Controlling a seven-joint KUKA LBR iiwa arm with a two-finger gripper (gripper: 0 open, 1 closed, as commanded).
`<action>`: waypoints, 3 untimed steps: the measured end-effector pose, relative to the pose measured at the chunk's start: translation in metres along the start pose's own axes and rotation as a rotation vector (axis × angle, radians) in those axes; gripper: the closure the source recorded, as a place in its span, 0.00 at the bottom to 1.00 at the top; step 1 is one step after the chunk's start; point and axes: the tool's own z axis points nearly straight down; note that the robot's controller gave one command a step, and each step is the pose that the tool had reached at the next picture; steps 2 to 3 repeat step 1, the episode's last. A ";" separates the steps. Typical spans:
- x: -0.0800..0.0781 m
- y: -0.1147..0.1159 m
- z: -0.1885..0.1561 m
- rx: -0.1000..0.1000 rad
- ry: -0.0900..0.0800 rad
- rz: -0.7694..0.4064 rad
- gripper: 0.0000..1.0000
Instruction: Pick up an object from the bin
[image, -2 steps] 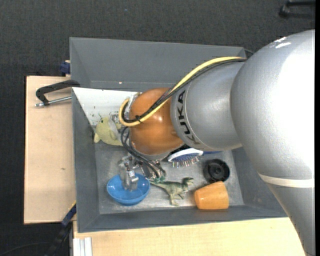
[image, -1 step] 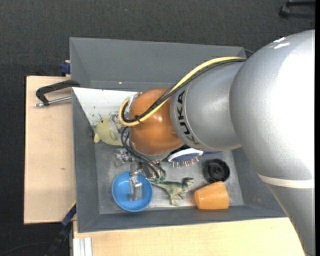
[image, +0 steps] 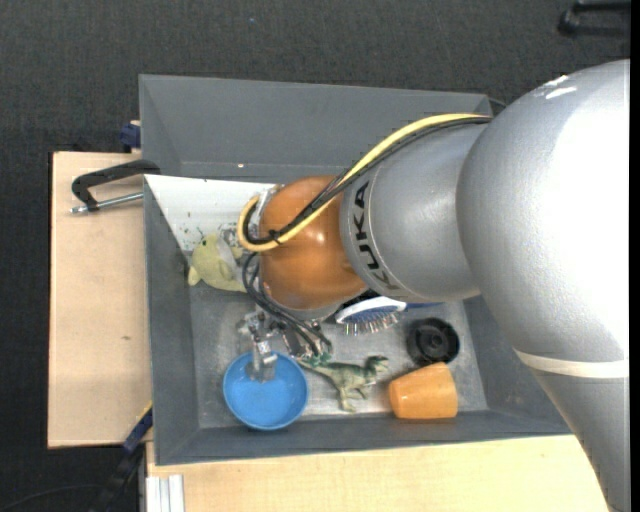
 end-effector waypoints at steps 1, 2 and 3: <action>-0.026 0.006 -0.164 0.000 -0.013 0.000 1.00; -0.026 0.006 -0.164 0.000 -0.013 0.000 1.00; -0.026 0.006 -0.164 0.000 -0.013 0.000 1.00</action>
Offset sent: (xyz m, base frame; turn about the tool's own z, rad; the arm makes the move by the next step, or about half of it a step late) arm 0.0200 0.0105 0.1577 -0.0007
